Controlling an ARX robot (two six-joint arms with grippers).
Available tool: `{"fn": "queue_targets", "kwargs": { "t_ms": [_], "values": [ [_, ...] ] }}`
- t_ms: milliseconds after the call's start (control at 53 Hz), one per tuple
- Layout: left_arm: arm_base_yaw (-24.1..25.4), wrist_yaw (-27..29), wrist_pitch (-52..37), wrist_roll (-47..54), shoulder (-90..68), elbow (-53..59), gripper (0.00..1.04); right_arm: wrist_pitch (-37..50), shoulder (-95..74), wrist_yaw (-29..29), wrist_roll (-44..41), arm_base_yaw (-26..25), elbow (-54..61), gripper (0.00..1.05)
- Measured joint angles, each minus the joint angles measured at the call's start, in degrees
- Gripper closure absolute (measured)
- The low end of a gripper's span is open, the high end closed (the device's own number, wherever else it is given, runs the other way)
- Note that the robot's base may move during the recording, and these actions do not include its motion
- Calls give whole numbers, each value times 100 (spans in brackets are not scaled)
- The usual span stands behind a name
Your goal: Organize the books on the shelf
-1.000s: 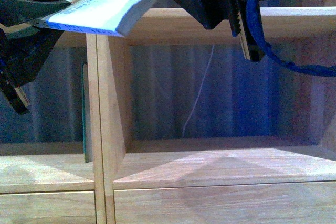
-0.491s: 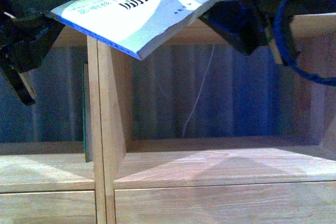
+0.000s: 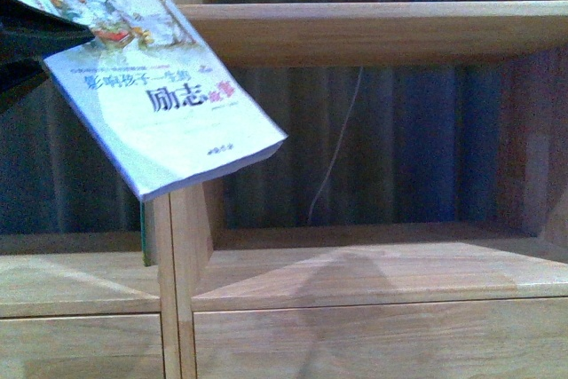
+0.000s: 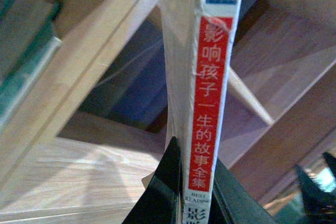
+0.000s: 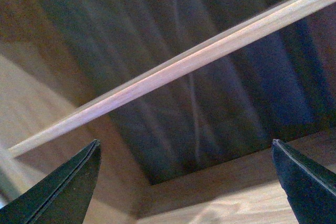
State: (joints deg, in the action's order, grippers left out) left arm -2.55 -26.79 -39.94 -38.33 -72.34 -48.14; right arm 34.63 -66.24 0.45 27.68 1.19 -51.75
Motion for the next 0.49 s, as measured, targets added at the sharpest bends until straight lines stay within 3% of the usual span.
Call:
{"fn": "queue_targets", "kwargs": {
  "t_ms": [113, 170, 264, 491],
  "values": [
    [85, 284, 800, 1504, 378, 2, 98, 105, -57, 197, -365, -463, 98, 7],
    [219, 446, 999, 2660, 610, 13, 98, 208, -133, 426, -664, -682, 267, 7],
    [450, 457, 1005, 3744, 798, 74, 98, 297, -208, 691, -1088, -793, 474, 7],
    [1123, 109, 1137, 5230, 874, 144, 98, 424, -181, 1003, -1674, -944, 898, 7]
  ]
}}
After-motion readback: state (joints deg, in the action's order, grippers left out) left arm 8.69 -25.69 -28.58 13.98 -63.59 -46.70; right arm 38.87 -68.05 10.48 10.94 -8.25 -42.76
